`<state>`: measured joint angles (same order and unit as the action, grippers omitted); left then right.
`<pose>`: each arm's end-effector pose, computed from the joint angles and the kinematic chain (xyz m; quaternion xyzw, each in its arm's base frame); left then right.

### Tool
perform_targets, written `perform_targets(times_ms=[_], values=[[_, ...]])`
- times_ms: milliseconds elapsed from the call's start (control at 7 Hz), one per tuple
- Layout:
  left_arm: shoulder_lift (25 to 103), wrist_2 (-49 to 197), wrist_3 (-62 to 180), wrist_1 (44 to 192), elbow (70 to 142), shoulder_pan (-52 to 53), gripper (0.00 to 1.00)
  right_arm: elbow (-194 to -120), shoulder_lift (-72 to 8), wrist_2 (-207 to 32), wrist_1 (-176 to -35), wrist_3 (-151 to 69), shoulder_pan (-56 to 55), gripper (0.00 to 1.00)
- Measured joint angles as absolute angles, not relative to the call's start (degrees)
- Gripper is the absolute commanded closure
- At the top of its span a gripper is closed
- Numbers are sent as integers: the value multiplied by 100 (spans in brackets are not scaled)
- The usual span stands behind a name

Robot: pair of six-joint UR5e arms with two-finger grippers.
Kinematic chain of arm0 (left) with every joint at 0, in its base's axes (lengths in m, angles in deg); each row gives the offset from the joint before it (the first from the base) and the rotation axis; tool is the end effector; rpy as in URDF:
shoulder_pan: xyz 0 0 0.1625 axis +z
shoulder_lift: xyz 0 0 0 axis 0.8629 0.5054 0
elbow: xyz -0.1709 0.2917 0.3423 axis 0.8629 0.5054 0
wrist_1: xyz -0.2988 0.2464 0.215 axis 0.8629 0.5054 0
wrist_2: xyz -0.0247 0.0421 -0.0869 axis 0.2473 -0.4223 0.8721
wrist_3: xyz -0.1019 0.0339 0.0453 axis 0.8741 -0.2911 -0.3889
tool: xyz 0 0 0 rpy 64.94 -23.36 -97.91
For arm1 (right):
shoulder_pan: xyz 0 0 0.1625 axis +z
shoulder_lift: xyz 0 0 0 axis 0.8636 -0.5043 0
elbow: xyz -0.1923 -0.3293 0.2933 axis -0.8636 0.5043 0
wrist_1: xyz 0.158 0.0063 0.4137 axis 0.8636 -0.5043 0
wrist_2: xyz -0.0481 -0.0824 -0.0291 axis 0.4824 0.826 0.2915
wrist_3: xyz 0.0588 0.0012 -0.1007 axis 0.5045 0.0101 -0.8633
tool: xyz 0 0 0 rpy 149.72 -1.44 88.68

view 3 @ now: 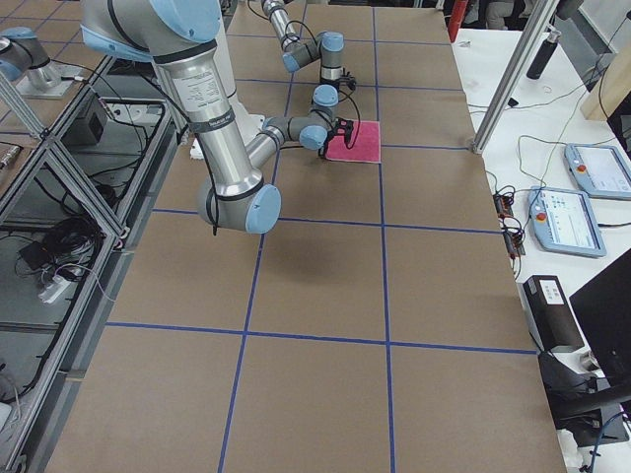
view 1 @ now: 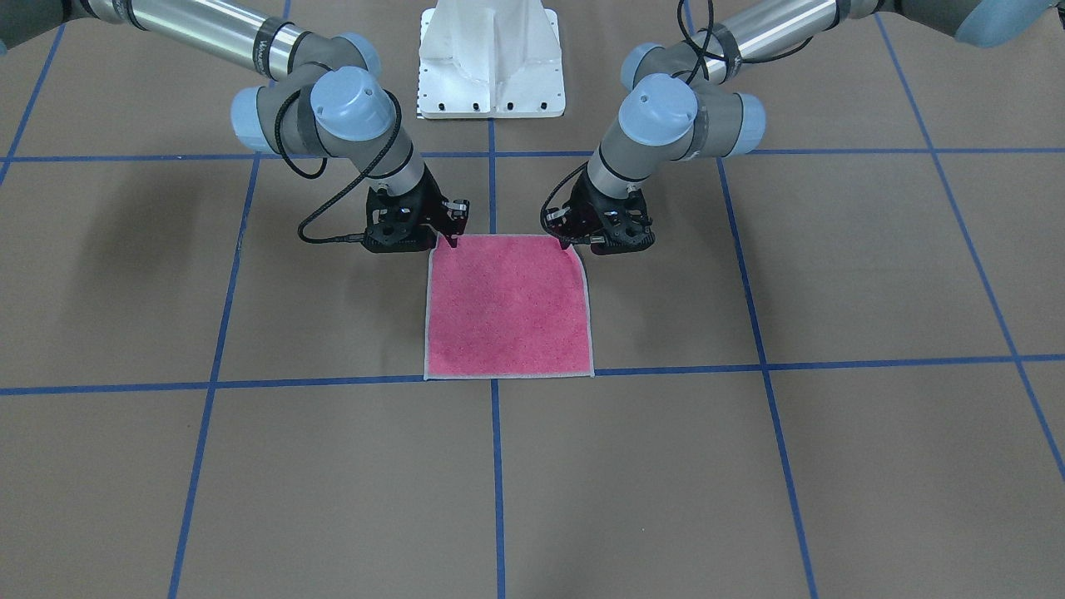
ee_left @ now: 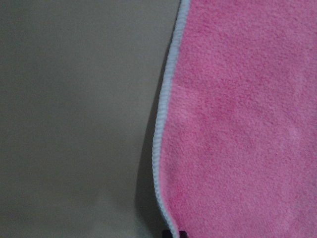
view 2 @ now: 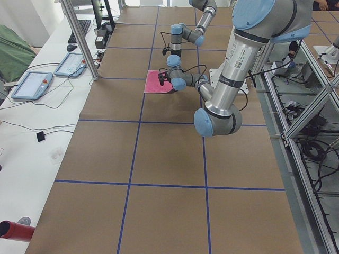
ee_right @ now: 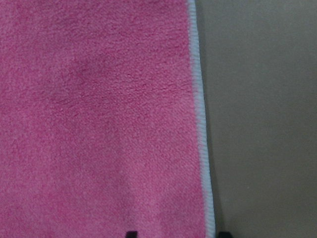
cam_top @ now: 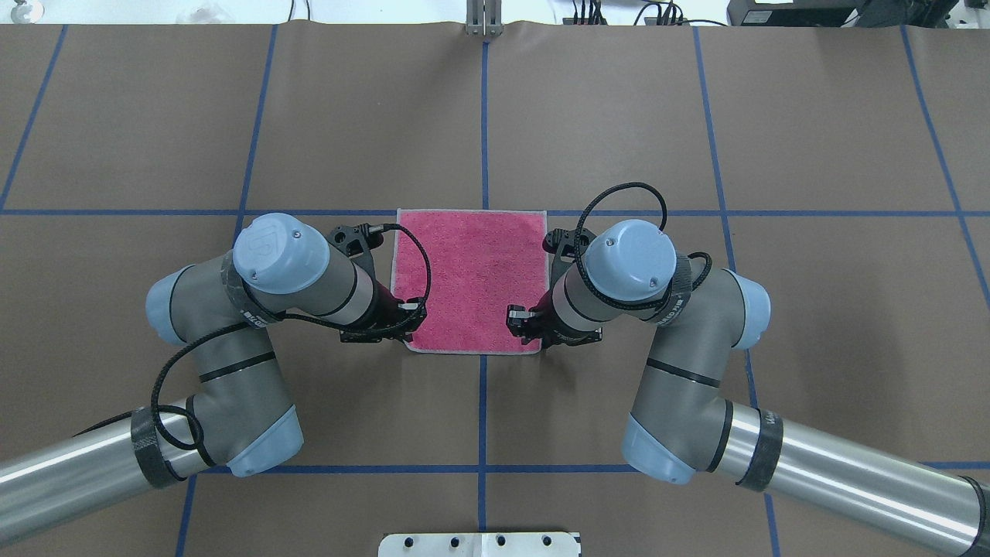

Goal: Fold towel twice with both arms
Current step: 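Lift the near towel edge with both grippers and fold it toward the far edge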

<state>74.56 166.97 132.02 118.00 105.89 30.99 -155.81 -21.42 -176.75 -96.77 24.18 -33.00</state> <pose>0.6127 -0.4320 0.3340 -0.0520 0.5042 -0.0960 0.8567 -0.6288 -0.4163 0.3275 -0.0285 -0.4805 0.0525 0.8750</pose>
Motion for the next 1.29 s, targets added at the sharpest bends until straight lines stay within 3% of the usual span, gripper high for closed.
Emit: perform_targets(times_ms=[1286], values=[[7538, 16705, 13204, 11809, 10674, 2925, 100, -15866, -2207, -17871, -9677, 2434, -3044, 100]])
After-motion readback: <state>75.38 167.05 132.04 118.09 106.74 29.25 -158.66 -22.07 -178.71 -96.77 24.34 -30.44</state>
